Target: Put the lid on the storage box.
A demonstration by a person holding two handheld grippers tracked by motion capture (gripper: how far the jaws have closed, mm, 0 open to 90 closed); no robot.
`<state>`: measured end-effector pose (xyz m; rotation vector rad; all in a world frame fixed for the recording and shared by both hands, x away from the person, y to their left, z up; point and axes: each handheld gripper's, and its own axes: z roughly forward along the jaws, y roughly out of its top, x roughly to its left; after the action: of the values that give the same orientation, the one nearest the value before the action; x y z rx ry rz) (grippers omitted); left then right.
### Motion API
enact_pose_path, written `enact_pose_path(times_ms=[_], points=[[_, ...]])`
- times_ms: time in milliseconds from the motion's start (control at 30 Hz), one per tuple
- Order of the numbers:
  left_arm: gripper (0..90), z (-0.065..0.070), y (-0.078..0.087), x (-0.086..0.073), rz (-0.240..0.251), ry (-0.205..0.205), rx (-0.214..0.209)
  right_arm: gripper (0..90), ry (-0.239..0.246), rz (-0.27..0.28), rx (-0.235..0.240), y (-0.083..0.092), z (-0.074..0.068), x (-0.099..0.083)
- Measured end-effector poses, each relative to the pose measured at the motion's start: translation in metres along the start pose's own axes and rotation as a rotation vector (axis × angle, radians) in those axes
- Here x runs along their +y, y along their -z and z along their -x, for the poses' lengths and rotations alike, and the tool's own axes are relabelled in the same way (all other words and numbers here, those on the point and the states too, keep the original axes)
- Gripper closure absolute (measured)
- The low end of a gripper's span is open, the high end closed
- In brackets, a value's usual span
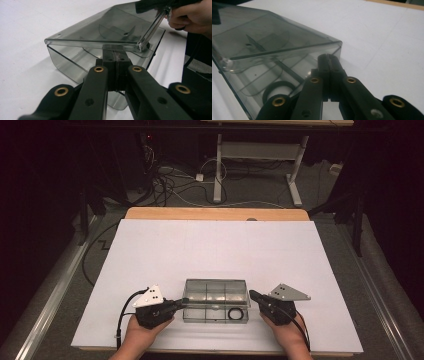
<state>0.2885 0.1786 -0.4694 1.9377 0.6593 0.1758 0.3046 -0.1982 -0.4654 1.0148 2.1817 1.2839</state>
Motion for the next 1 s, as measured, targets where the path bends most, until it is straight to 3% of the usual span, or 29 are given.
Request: enact_pose_path(times_ms=[267, 400, 633, 833, 900, 933, 967, 1000], points=[[88.1, 0.002, 0.002, -0.003, -0.012, -0.01, 0.005, 90.0, -0.018, -0.081, -0.016, 0.002, 0.007, -0.014], [88.1, 0.003, 0.004, -0.006, -0.017, -0.013, 0.016, 83.8, -0.022, -0.111, -0.022, 0.003, 0.009, -0.018], [88.1, 0.004, 0.003, -0.01, -0.041, -0.02, 0.023, 55.2, -0.029, -0.181, -0.026, 0.0, 0.011, -0.017], [88.1, 0.005, 0.005, -0.014, -0.048, -0.026, 0.028, 25.7, -0.048, -0.186, -0.037, 0.002, 0.014, -0.019], [88.1, 0.005, 0.008, -0.016, -0.049, -0.016, 0.023, 17.7, -0.053, -0.185, -0.028, 0.002, 0.015, -0.02], [88.1, 0.008, 0.006, -0.018, -0.013, 0.042, 0.02, 14.6, -0.052, -0.187, -0.03, 0.002, 0.015, -0.02], [88.1, 0.004, 0.009, -0.02, -0.056, -0.01, 0.024, 12.4, -0.05, -0.189, -0.031, 0.001, 0.015, -0.02], [88.1, 0.004, 0.01, -0.021, -0.058, -0.007, 0.023, 8.6, -0.055, -0.188, -0.035, 0.001, 0.015, -0.019]])
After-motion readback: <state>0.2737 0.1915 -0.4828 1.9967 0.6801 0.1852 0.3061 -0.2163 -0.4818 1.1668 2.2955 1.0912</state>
